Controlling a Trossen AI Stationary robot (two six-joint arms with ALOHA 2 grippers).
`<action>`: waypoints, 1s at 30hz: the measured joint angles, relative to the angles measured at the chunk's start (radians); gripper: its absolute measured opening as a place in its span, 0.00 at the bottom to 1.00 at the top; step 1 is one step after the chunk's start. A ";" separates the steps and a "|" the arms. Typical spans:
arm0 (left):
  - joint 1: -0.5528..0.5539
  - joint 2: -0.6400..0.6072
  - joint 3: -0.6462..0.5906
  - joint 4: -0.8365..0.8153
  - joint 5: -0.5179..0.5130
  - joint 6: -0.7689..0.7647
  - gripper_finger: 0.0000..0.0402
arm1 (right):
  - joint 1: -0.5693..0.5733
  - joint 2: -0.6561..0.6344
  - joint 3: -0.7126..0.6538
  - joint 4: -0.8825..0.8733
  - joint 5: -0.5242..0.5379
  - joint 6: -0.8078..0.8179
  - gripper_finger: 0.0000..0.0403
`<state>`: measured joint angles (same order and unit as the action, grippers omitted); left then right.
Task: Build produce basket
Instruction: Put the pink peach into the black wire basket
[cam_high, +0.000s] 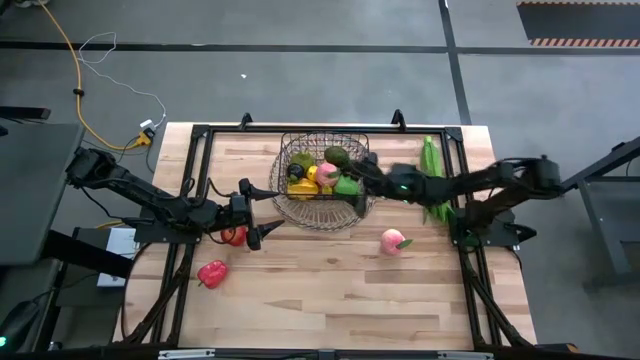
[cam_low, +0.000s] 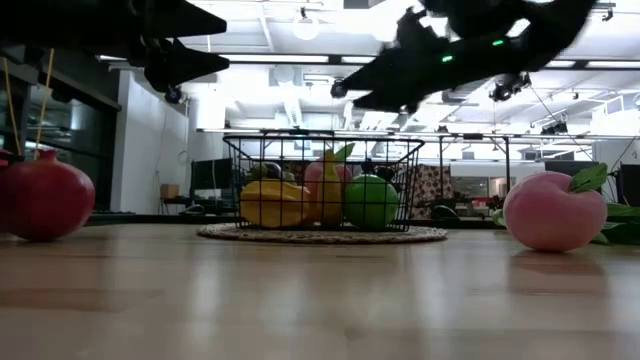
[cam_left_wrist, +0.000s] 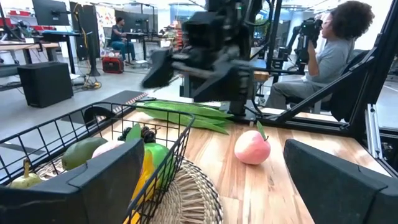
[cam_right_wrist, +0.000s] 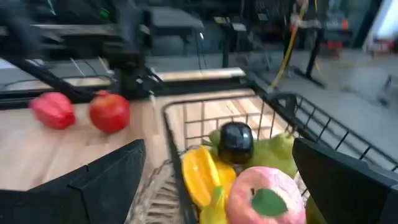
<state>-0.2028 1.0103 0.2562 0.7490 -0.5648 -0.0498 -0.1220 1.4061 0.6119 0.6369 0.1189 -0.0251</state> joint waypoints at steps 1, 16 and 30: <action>0.000 0.000 0.000 0.000 0.000 0.000 0.94 | 0.014 -0.035 -0.039 0.032 0.002 -0.016 0.99; 0.000 0.000 0.000 0.004 -0.009 0.001 0.94 | 0.064 -0.427 -0.447 0.370 -0.078 0.100 0.99; 0.000 0.000 0.000 0.004 -0.031 0.001 0.94 | 0.064 -0.432 -0.451 0.348 -0.078 0.088 0.99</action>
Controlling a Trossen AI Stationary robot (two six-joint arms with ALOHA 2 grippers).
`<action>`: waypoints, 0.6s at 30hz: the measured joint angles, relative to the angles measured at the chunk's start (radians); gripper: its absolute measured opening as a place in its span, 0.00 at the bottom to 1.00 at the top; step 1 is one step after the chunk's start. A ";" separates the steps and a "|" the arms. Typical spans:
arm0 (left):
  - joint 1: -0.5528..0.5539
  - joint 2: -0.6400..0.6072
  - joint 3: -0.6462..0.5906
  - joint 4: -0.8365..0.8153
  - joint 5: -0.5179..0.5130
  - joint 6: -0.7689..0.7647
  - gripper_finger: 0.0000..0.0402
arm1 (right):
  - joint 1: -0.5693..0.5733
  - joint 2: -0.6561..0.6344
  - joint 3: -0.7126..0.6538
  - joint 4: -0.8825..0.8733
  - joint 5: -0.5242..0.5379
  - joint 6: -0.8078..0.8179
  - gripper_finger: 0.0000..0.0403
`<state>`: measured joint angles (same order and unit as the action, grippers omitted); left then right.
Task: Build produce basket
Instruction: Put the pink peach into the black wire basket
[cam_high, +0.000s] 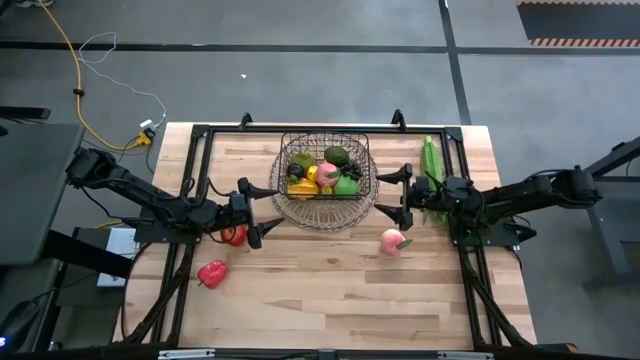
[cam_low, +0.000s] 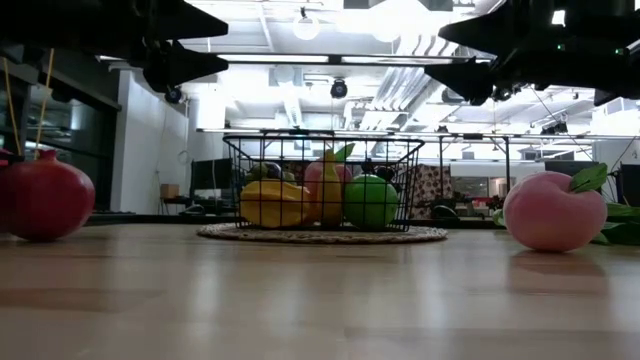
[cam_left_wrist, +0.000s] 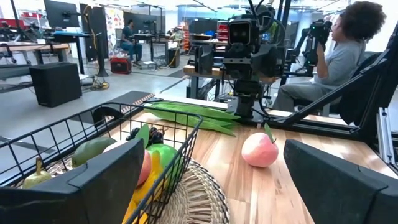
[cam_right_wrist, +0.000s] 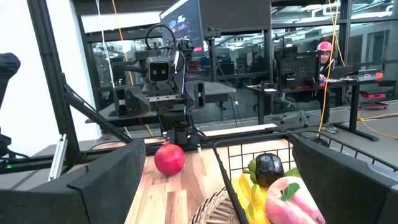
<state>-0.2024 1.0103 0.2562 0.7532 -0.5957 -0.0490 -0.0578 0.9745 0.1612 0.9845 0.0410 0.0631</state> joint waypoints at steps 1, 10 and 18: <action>0.000 0.000 0.000 0.000 0.000 0.000 0.94 | 0.000 0.000 0.000 -0.002 0.000 0.000 0.99; 0.000 0.000 0.000 0.000 0.000 0.000 0.94 | 0.000 0.000 0.000 -0.102 -0.077 0.094 0.99; 0.000 0.000 0.000 0.000 0.000 0.000 0.94 | 0.026 0.000 0.000 -0.323 -0.102 0.143 0.99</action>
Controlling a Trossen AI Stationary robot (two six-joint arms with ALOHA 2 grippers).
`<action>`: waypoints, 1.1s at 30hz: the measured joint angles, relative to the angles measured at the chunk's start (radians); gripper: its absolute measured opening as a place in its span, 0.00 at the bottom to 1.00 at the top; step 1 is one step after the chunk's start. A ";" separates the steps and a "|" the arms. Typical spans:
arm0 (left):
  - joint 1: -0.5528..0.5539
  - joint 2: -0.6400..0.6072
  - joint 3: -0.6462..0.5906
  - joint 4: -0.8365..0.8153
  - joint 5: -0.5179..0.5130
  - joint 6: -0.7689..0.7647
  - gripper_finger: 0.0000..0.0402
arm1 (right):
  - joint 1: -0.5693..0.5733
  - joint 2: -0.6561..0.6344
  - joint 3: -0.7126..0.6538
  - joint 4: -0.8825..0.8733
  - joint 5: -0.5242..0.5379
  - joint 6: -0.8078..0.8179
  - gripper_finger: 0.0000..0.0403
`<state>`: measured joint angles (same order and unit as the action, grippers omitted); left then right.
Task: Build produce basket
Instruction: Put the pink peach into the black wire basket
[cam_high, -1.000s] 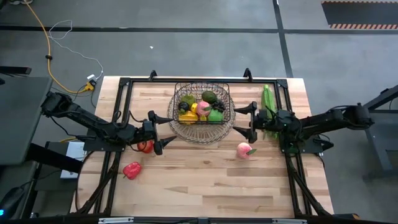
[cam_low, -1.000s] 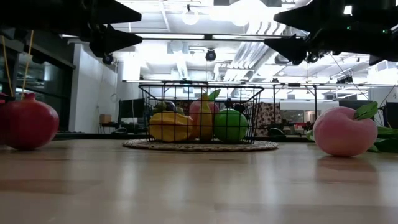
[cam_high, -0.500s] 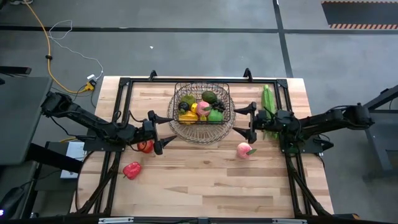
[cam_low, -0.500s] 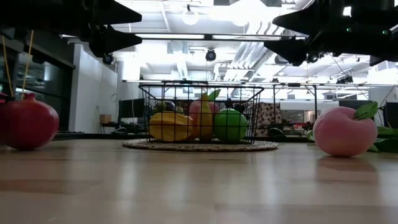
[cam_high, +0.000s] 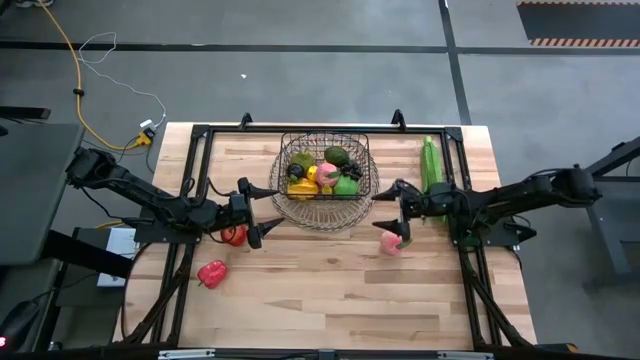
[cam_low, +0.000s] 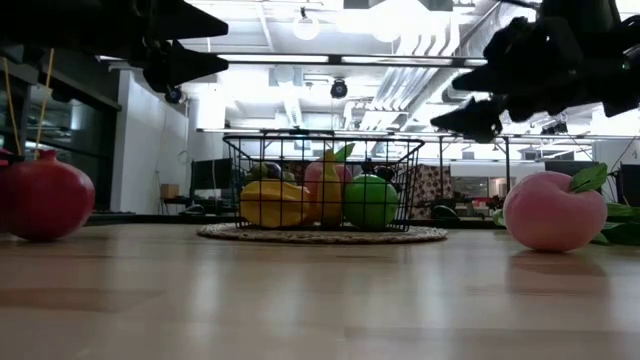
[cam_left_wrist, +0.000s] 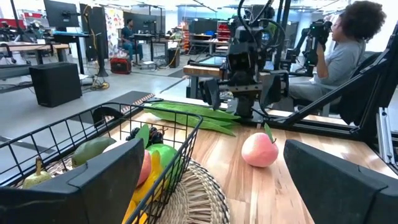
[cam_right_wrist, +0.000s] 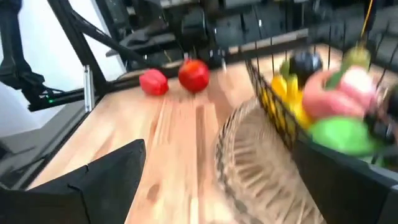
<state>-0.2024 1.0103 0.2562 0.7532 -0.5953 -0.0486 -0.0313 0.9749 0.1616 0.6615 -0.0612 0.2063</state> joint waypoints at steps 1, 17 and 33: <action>0.000 0.000 0.000 0.000 0.000 0.000 0.94 | 0.007 0.000 0.000 -0.022 0.000 0.031 0.99; 0.000 0.000 0.000 -0.001 0.007 -0.026 0.94 | 0.253 0.000 0.152 -0.748 0.224 0.221 0.99; 0.000 0.000 0.000 -0.009 0.008 -0.027 0.94 | 0.437 0.029 0.283 -1.020 0.394 0.371 0.99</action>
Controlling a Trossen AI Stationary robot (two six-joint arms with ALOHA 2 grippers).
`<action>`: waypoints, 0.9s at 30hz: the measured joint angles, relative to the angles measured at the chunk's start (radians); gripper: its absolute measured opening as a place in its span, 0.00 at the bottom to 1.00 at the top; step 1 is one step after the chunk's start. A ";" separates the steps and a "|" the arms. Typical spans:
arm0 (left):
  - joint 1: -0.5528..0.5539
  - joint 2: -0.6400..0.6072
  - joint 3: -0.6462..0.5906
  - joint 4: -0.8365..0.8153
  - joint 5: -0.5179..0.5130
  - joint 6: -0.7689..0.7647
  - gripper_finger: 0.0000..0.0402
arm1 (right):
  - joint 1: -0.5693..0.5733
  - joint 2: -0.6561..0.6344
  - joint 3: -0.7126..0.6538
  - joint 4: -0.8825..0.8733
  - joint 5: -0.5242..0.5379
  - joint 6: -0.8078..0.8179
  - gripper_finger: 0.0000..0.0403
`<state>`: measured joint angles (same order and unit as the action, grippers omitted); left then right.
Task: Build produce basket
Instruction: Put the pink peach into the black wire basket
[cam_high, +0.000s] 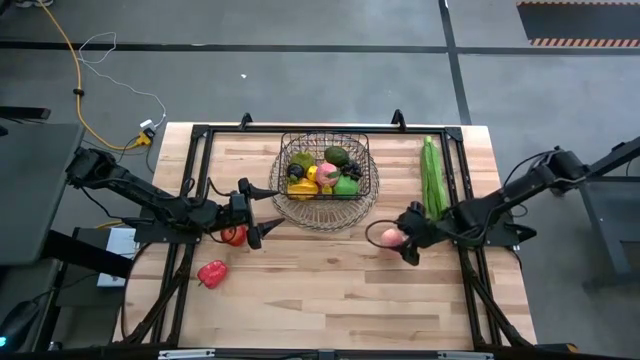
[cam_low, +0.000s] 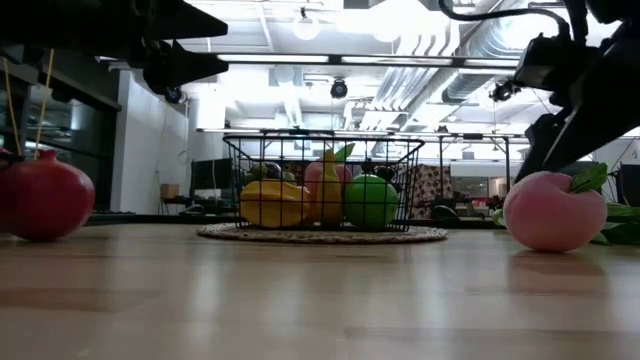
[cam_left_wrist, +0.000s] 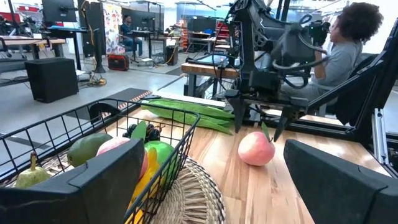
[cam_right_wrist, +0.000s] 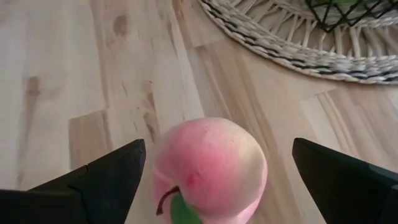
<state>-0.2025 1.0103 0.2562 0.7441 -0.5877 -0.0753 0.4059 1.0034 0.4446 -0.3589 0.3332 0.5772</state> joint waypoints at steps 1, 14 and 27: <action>0.000 0.000 0.000 0.000 0.000 0.000 0.94 | 0.003 0.010 0.000 0.005 0.011 -0.002 0.99; 0.000 0.000 0.000 -0.008 0.000 0.000 0.94 | 0.004 0.165 -0.001 0.034 -0.025 0.001 0.99; 0.000 0.000 0.000 -0.007 0.000 0.000 0.94 | 0.004 0.208 -0.001 0.035 -0.040 0.002 0.93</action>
<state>-0.2024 1.0103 0.2562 0.7368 -0.5874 -0.0757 0.4095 1.2110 0.4437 -0.3243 0.2933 0.5797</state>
